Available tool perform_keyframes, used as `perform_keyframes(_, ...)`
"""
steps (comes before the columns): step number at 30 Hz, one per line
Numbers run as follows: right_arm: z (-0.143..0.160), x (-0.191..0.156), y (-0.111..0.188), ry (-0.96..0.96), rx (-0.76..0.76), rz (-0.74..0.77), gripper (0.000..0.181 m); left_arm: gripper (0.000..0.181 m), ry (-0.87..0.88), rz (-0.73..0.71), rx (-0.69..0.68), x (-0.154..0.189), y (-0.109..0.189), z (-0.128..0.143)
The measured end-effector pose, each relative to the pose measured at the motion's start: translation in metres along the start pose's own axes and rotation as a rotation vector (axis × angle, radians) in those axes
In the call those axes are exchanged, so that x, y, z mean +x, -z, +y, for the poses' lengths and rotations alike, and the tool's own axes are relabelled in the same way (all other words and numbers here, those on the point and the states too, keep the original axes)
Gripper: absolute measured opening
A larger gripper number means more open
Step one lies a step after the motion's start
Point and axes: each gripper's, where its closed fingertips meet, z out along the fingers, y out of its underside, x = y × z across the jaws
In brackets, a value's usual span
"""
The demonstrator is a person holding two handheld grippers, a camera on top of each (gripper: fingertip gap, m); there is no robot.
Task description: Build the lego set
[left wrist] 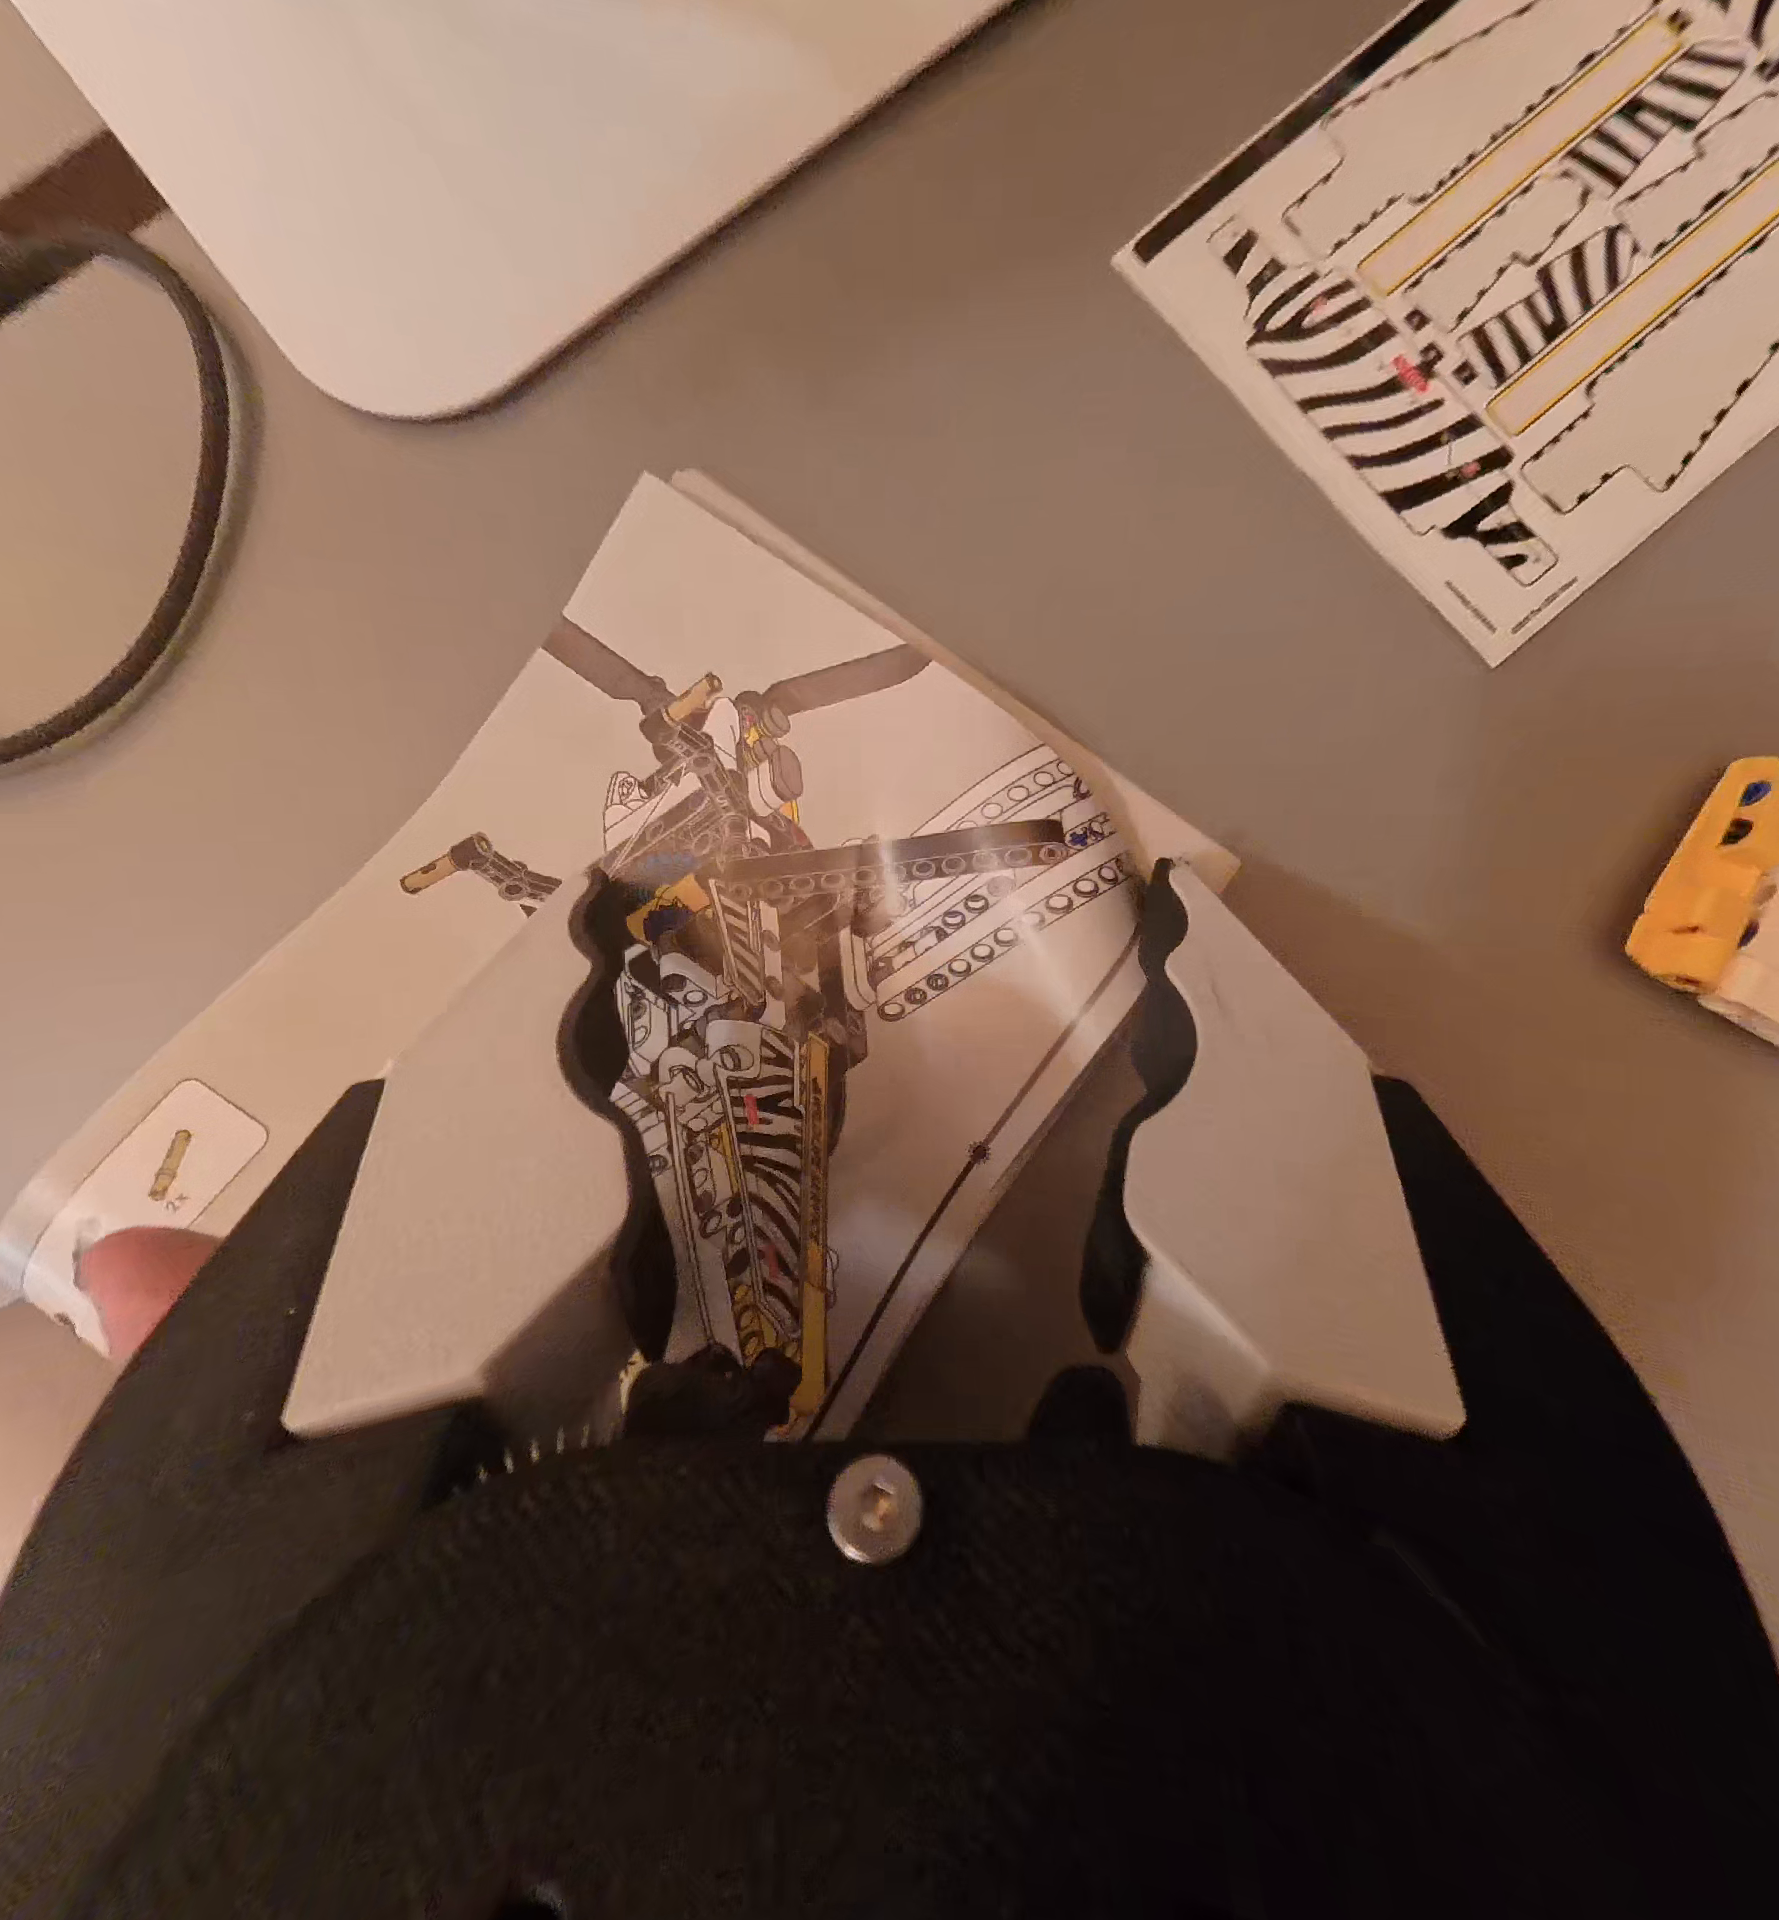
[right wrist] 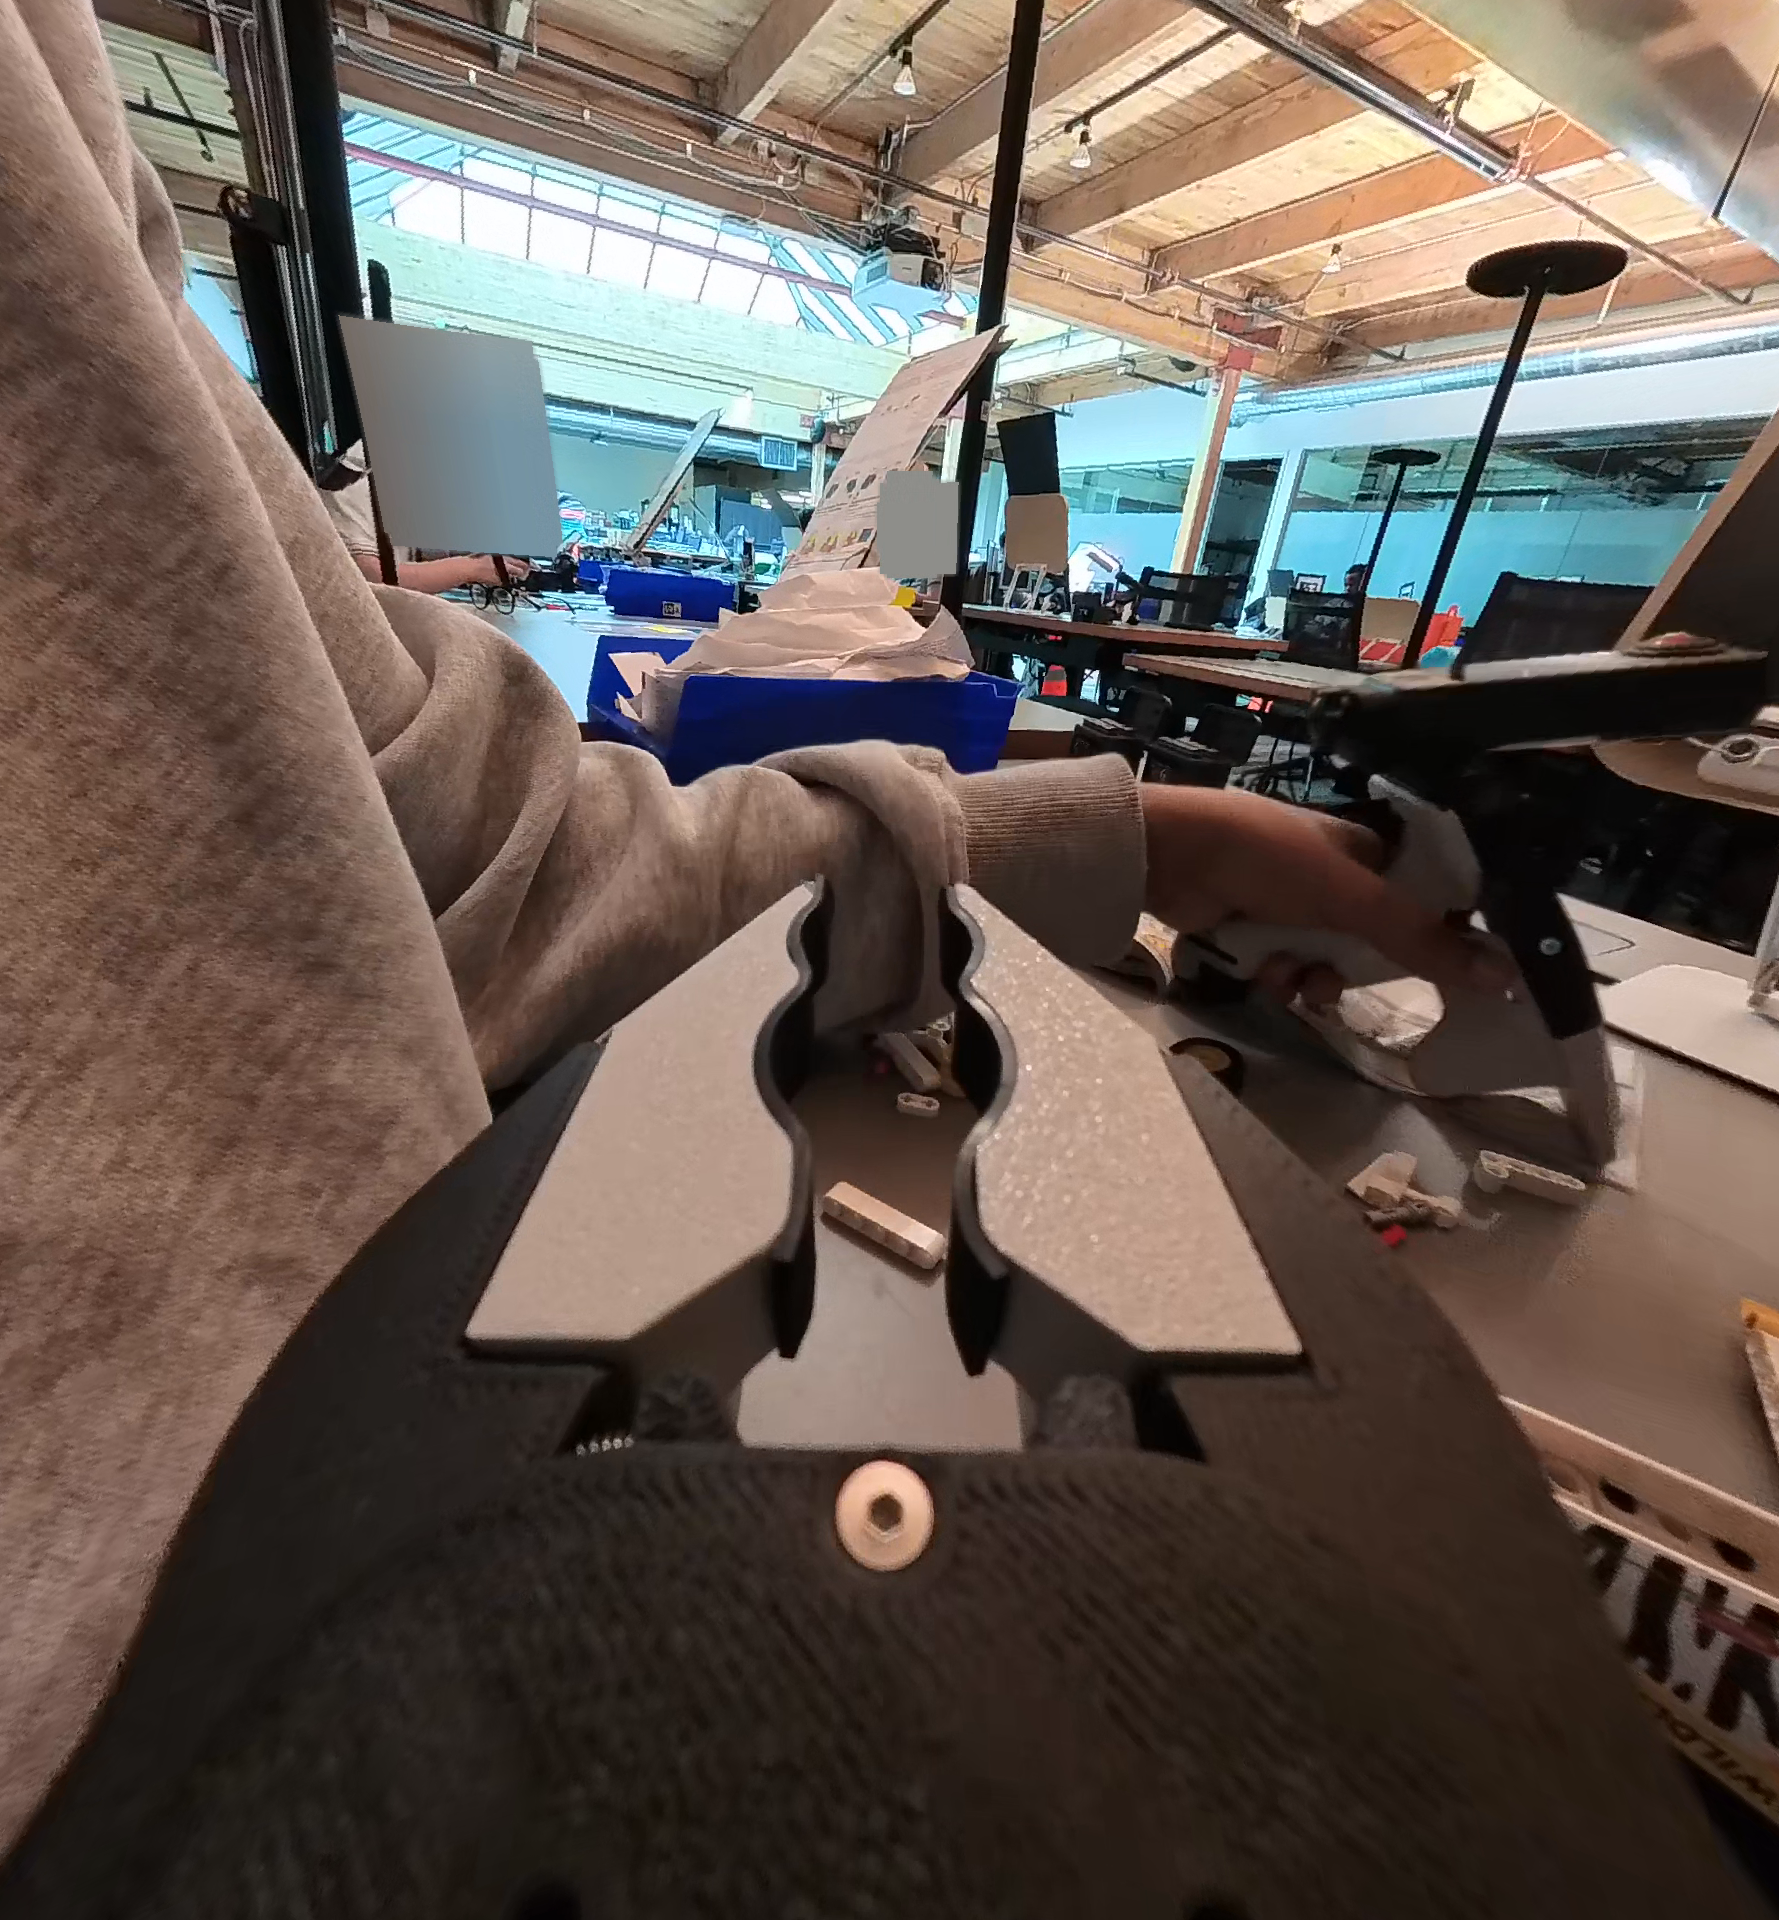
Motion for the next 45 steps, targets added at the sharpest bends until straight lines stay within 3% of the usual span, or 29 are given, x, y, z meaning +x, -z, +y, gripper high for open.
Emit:
perform_keyframes(2,0.0,0.0,0.0,0.0,0.001,-0.001,0.02,0.099,0.007,0.006,0.001,0.001,0.0,-0.001)
perform_keyframes(4,0.0,0.0,0.001,0.0,0.003,-0.001,0.019,0.078,0.016,0.011,0.008,0.0,0.002,-0.003)
perform_keyframes(12,-0.001,0.0,0.002,-0.001,0.008,-0.002,0.02,0.064,0.088,0.094,0.063,0.001,0.013,-0.014)
perform_keyframes(18,-0.002,0.0,0.002,-0.004,0.011,-0.002,0.019,0.011,0.13,0.083,0.166,-0.015,0.03,-0.03)
perform_keyframes(21,-0.002,0.0,0.002,-0.005,0.01,-0.001,0.02,0.006,0.14,0.074,0.205,-0.024,0.042,-0.034)
perform_keyframes(25,-0.002,0.001,0.003,-0.011,0.012,0.003,0.02,0.006,0.182,0.071,0.322,-0.037,0.08,-0.029)
perform_keyframes(28,-0.002,0.003,0.003,-0.018,0.014,0.007,0.019,0.006,0.249,0.097,0.463,-0.054,0.114,-0.012)
perform_keyframes(31,-0.002,0.006,0.002,-0.033,0.011,0.014,0.019,0.006,0.337,0.069,0.534,-0.084,0.142,0.025)
perform_keyframes(35,0.0,0.015,-0.001,-0.056,-0.001,0.053,0.012,0.007,0.428,-0.129,0.538,-0.139,0.168,0.091)
perform_keyframes(38,0.0,0.022,-0.005,-0.083,0.008,0.088,0.006,0.008,0.428,-0.249,0.523,-0.159,0.178,0.129)
perform_keyframes(45,0.009,0.013,-0.033,-0.112,-0.046,0.038,0.005,0.011,0.419,-0.307,0.529,-0.162,0.179,0.156)
